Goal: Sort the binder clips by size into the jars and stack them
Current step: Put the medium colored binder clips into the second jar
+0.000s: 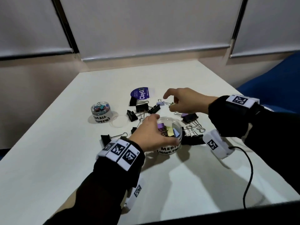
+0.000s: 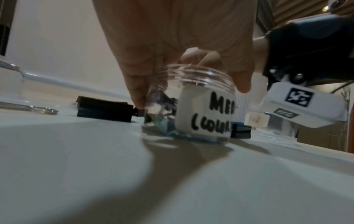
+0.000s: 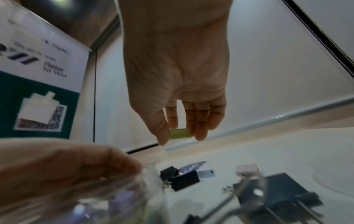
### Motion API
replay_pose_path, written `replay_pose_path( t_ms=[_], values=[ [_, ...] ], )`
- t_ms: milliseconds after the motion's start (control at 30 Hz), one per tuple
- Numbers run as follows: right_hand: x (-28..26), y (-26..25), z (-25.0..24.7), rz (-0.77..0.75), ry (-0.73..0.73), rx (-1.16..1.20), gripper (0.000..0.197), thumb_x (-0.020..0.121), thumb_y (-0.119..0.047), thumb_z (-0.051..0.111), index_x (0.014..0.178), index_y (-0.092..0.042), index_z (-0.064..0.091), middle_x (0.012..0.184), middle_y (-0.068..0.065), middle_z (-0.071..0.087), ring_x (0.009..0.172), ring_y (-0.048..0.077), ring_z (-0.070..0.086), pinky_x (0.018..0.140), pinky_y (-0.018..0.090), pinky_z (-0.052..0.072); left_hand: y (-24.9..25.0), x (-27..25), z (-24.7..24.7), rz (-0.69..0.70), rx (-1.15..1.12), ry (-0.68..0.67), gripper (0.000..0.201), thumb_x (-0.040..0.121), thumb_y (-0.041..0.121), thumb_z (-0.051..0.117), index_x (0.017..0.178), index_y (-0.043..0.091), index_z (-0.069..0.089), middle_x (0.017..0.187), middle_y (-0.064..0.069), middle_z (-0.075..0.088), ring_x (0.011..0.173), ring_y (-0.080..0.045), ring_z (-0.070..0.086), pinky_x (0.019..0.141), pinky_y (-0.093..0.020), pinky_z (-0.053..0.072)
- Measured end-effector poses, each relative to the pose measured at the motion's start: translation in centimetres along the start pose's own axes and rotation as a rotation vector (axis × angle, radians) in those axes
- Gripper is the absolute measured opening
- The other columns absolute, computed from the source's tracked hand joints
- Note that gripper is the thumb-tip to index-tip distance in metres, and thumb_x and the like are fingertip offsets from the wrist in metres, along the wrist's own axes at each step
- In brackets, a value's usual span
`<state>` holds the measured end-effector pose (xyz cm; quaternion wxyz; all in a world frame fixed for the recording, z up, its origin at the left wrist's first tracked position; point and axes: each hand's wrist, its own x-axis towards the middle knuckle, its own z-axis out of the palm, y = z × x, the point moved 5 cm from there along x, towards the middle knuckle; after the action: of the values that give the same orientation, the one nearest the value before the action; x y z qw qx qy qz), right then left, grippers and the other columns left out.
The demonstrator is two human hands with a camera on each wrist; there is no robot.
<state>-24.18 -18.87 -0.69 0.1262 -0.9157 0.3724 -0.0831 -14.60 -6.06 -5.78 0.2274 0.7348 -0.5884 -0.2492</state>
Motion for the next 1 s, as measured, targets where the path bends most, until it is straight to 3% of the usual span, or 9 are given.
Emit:
replay_pose_path(
  t_ms=[67,167,267,367,500,667,800,900,1000],
  values=[
    [-1.6,-0.8,-1.0,-0.019,0.035,0.082,0.034,0.081,-0.018,0.067,0.112,-0.022,0.053,0.089,0.002,0.060,0.081,0.022,0.055,0.068,0.028,0.042,-0.2,-0.1,0.0,-0.001,-0.032,-0.025,0.112,0.054,0.058,0.085,0.143,0.019,0.030,0.135,0.004,0.051,0.115,-0.010,0.051,0.100,-0.029,0.043],
    [-4.4,-2.3,-1.3,-0.045,-0.026,0.085,0.019,0.078,-0.019,0.071,0.093,-0.024,0.061,0.088,-0.001,0.065,0.075,0.014,0.057,0.065,0.026,0.045,-0.3,-0.3,0.1,0.020,-0.047,-0.106,0.114,0.052,0.055,0.087,0.145,0.021,0.029,0.123,0.012,0.055,0.109,-0.004,0.053,0.096,-0.023,0.042],
    [-6.8,-3.8,-0.1,-0.051,-0.139,0.067,0.015,0.076,-0.026,0.073,0.090,-0.027,0.069,0.084,-0.006,0.067,0.069,0.003,0.054,0.062,0.024,0.044,-0.7,-0.5,0.1,0.036,-0.002,-0.149,0.126,0.041,0.063,0.085,0.147,0.027,0.028,0.139,0.011,0.047,0.116,-0.009,0.056,0.098,-0.031,0.048],
    [-8.4,-4.6,0.9,-0.057,-0.200,0.018,0.013,0.077,-0.031,0.073,0.090,-0.029,0.072,0.086,-0.007,0.069,0.074,0.006,0.055,0.065,0.025,0.044,-0.5,-0.8,-0.2,0.055,0.020,-0.153,0.130,0.033,0.066,0.081,0.147,0.029,0.029,0.145,0.007,0.044,0.120,-0.012,0.054,0.100,-0.033,0.047],
    [-8.5,-3.8,0.3,-0.031,-0.120,0.125,0.018,0.087,-0.035,0.067,0.100,-0.025,0.075,0.095,-0.005,0.072,0.088,0.011,0.061,0.080,0.029,0.048,-0.2,-1.3,0.0,0.049,0.029,-0.151,0.118,0.054,0.051,0.088,0.150,0.027,0.024,0.147,0.004,0.041,0.121,-0.014,0.052,0.099,-0.030,0.045],
    [-4.8,1.3,-1.9,0.189,0.102,0.104,0.028,0.094,-0.014,0.052,0.120,-0.018,0.064,0.119,0.003,0.063,0.096,0.015,0.054,0.076,0.018,0.034,0.3,-1.8,0.5,0.047,0.045,-0.135,0.117,0.055,0.056,0.086,0.150,0.029,0.022,0.149,0.004,0.039,0.127,-0.016,0.048,0.104,-0.034,0.042],
    [-1.7,4.1,-0.6,0.304,-0.027,-0.055,0.042,0.094,-0.006,0.043,0.135,-0.010,0.051,0.138,0.007,0.051,0.125,0.024,0.047,0.096,0.025,0.040,0.7,-1.9,1.3,0.059,0.040,-0.130,0.118,0.056,0.054,0.086,0.151,0.027,0.021,0.148,0.006,0.040,0.123,-0.015,0.050,0.103,-0.030,0.042],
    [0.8,4.7,0.8,0.278,-0.119,-0.196,0.048,0.091,-0.004,0.042,0.139,-0.005,0.044,0.141,0.012,0.049,0.128,0.028,0.046,0.105,0.033,0.039,0.7,-1.5,1.4,0.069,0.019,-0.120,0.122,0.053,0.057,0.085,0.150,0.027,0.020,0.146,0.007,0.040,0.122,-0.013,0.051,0.104,-0.031,0.043],
    [2.4,4.7,2.6,0.228,-0.233,-0.227,0.061,0.092,-0.006,0.044,0.150,-0.014,0.027,0.146,0.013,0.040,0.133,0.029,0.041,0.107,0.035,0.036,0.8,-1.1,1.4,0.089,0.081,-0.085,0.118,0.058,0.062,0.080,0.151,0.026,0.017,0.148,0.007,0.034,0.128,-0.012,0.043,0.107,-0.028,0.037]
  ],
)
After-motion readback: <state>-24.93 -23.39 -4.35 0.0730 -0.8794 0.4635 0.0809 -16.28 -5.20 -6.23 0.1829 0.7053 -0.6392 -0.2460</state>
